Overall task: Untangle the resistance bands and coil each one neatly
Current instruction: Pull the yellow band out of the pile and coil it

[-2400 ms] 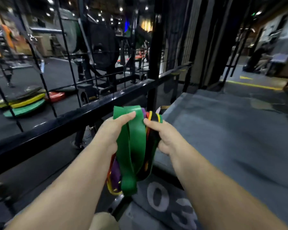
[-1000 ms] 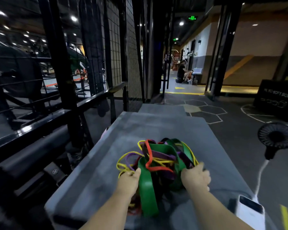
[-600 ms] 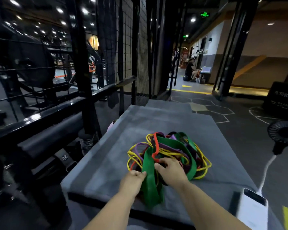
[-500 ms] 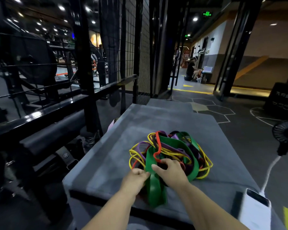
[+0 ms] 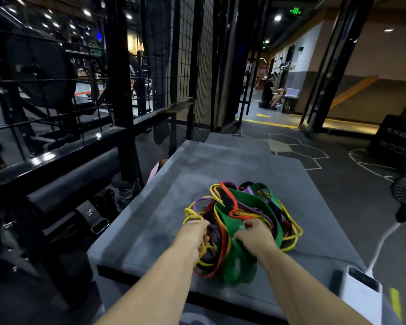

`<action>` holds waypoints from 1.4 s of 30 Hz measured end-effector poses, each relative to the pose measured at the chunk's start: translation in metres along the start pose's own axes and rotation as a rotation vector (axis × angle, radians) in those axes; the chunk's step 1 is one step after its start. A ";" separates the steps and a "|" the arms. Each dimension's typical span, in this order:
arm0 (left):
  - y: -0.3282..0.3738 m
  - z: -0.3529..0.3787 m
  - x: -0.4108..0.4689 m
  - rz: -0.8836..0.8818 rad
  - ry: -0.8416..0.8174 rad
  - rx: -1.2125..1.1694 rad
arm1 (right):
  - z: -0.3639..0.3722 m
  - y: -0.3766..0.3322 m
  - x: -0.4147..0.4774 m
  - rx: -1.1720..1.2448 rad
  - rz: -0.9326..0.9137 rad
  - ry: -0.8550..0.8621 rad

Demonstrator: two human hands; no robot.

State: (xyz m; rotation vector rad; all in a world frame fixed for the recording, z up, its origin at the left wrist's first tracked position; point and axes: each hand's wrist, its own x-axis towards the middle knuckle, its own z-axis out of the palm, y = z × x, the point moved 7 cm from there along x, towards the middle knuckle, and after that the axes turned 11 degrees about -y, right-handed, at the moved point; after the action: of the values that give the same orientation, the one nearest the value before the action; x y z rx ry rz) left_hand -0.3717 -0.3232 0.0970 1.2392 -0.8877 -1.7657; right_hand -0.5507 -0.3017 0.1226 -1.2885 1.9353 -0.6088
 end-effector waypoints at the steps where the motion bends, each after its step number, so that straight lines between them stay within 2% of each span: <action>1: 0.007 -0.001 -0.001 0.022 0.011 0.012 | -0.007 -0.001 -0.001 0.010 -0.009 0.036; 6: 0.060 -0.001 -0.013 0.207 0.033 0.120 | -0.035 -0.008 -0.005 0.069 0.030 0.124; 9: 0.090 0.004 -0.024 0.264 0.006 0.170 | -0.042 -0.025 -0.013 -0.097 0.028 0.163; 11: 0.107 0.010 -0.035 0.285 -0.022 0.161 | -0.042 -0.050 -0.023 -0.182 -0.081 0.216; 13: 0.123 0.017 -0.048 0.304 -0.046 0.163 | -0.028 -0.072 -0.030 -0.042 -0.183 0.077; 17: 0.151 0.026 -0.077 0.389 -0.067 0.246 | 0.034 -0.093 -0.058 0.597 0.035 -0.599; 19: 0.160 0.029 -0.089 0.411 -0.084 0.288 | 0.045 -0.102 -0.061 0.783 0.062 -0.706; 21: 0.162 0.029 -0.100 0.414 -0.101 0.293 | 0.048 -0.110 -0.057 0.969 0.064 -0.741; 25: 0.146 0.018 -0.113 0.384 -0.112 0.205 | 0.045 -0.133 -0.065 1.246 -0.013 -0.834; 27: 0.133 0.014 -0.119 0.364 -0.137 0.172 | 0.038 -0.142 -0.069 1.371 -0.028 -0.795; 30: 0.118 0.005 -0.125 0.330 -0.116 0.267 | 0.028 -0.141 -0.066 1.385 -0.005 -0.626; 37: 0.102 -0.001 -0.137 0.239 -0.148 0.338 | 0.032 -0.142 -0.072 1.108 0.042 -0.545; 40: 0.094 -0.002 -0.134 0.237 -0.213 0.416 | 0.027 -0.141 -0.066 1.042 0.005 -0.480; 42: 0.089 -0.006 -0.130 0.208 -0.236 0.355 | 0.019 -0.141 -0.060 1.004 -0.041 -0.437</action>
State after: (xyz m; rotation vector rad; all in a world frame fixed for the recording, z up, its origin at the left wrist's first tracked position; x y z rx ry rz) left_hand -0.3196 -0.2480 0.2253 1.1172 -1.4626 -1.6538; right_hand -0.4398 -0.3006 0.2298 -0.7099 0.9891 -1.0328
